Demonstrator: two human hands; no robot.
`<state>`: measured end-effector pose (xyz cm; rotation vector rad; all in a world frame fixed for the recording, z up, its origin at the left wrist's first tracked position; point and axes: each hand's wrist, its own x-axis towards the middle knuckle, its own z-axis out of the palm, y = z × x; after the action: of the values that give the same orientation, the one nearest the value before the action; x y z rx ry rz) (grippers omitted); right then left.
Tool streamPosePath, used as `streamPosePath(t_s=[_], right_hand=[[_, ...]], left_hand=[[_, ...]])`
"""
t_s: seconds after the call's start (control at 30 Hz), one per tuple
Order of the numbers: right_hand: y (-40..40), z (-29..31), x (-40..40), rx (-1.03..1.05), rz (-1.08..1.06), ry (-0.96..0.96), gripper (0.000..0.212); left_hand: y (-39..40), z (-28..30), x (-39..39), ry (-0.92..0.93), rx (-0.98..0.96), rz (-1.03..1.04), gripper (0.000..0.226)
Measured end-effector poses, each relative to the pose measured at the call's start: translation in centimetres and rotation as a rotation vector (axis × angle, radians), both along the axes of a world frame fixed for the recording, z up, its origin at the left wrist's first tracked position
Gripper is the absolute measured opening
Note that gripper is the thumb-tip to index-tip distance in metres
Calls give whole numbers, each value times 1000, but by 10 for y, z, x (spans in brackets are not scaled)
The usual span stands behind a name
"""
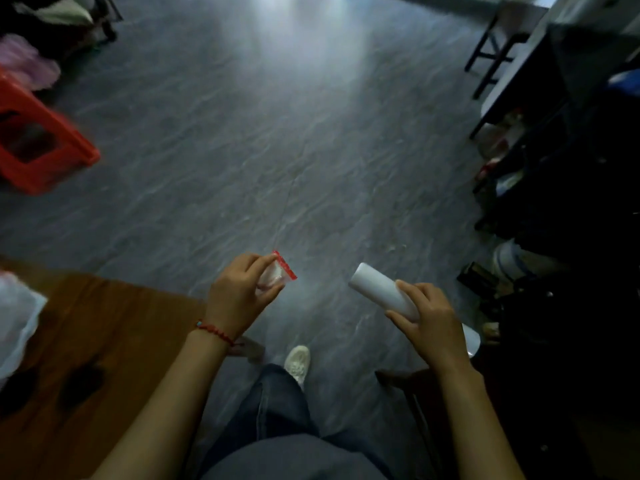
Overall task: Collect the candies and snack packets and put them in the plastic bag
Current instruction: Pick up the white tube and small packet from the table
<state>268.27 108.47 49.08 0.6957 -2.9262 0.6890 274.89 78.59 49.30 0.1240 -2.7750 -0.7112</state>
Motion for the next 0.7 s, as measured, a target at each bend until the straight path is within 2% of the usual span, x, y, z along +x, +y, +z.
streamPosePath(t_s=[0.2, 0.4, 0.7], right_hand=[[-27, 10, -79, -43, -31, 35, 54], [-50, 6, -168, -41, 52, 52, 56], [-102, 17, -334, -61, 408, 22, 53]], left_hand=[[-28, 9, -87, 31, -14, -19, 40], [-41, 5, -153, 45, -7, 60, 40], [-53, 1, -219, 28, 21, 388, 42]])
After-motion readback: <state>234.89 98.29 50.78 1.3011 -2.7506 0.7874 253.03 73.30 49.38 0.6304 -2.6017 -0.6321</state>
